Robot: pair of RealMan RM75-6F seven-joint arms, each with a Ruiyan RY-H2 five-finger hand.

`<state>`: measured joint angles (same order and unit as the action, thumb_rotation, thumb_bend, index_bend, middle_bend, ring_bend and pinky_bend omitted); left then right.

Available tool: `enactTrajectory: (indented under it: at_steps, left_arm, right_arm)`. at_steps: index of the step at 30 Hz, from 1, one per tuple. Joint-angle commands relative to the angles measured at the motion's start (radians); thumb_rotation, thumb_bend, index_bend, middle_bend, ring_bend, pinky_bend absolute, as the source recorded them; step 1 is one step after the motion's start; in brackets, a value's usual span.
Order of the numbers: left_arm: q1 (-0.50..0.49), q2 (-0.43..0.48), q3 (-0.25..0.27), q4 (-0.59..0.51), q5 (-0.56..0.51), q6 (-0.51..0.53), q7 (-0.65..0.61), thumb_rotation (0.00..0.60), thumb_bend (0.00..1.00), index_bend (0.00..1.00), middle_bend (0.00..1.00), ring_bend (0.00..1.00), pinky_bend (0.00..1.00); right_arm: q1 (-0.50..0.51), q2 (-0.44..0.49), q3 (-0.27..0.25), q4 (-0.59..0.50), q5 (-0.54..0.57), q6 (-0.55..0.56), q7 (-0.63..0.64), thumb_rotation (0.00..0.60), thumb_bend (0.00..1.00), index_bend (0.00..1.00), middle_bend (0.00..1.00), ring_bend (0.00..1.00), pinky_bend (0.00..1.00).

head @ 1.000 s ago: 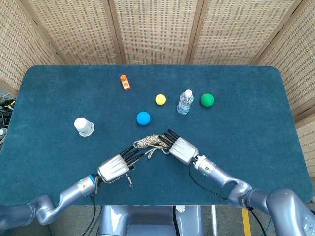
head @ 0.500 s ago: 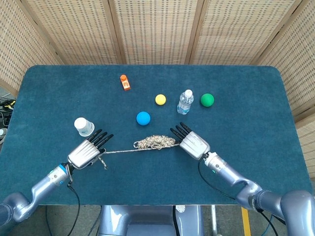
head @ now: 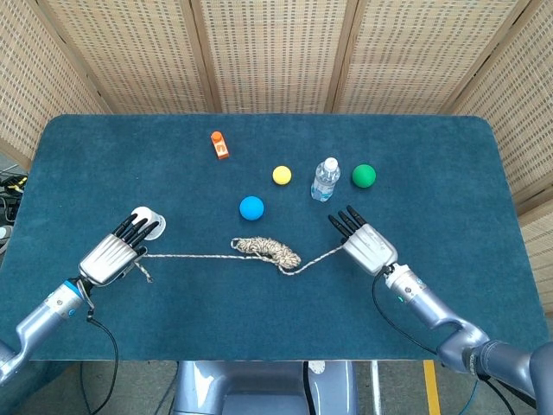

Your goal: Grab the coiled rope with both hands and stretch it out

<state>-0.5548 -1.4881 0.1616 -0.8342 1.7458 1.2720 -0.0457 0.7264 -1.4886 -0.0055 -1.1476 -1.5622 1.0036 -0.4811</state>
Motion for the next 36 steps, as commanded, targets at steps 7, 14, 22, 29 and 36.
enactTrajectory:
  at_steps: [7, 14, 22, 29, 36]
  left_arm:
    - [0.014, -0.013, 0.004, 0.043, 0.004, 0.003, -0.035, 0.6, 0.52, 0.72, 0.0, 0.0, 0.0]
    - [0.015, -0.012, 0.002, 0.037, 0.007, 0.002, -0.038, 0.6, 0.52, 0.72, 0.0, 0.0, 0.0]
    - [0.021, 0.004, -0.001, 0.005, 0.006, 0.021, -0.093, 0.6, 0.0, 0.0, 0.0, 0.0, 0.0]
    - [0.062, 0.132, -0.065, -0.205, -0.045, 0.155, -0.201, 0.6, 0.0, 0.0, 0.0, 0.0, 0.0]
    - [0.131, 0.25, -0.099, -0.4, -0.103, 0.233, -0.193, 0.6, 0.0, 0.0, 0.0, 0.0, 0.0]
  right_arm:
    - [-0.018, 0.011, 0.012, -0.009, 0.033, -0.012, -0.029, 0.6, 0.46, 0.67, 0.01, 0.0, 0.0]
    - [-0.025, 0.006, 0.012, 0.0, 0.037, -0.013, -0.034, 0.6, 0.46, 0.67, 0.01, 0.0, 0.0]
    - [-0.056, 0.014, 0.044, -0.048, 0.073, 0.034, -0.033, 0.6, 0.04, 0.01, 0.0, 0.0, 0.0]
    - [-0.138, 0.116, 0.064, -0.197, 0.039, 0.213, 0.068, 0.6, 0.0, 0.0, 0.0, 0.0, 0.0]
    - [-0.263, 0.201, 0.064, -0.315, 0.046, 0.384, 0.187, 0.6, 0.0, 0.0, 0.0, 0.0, 0.0]
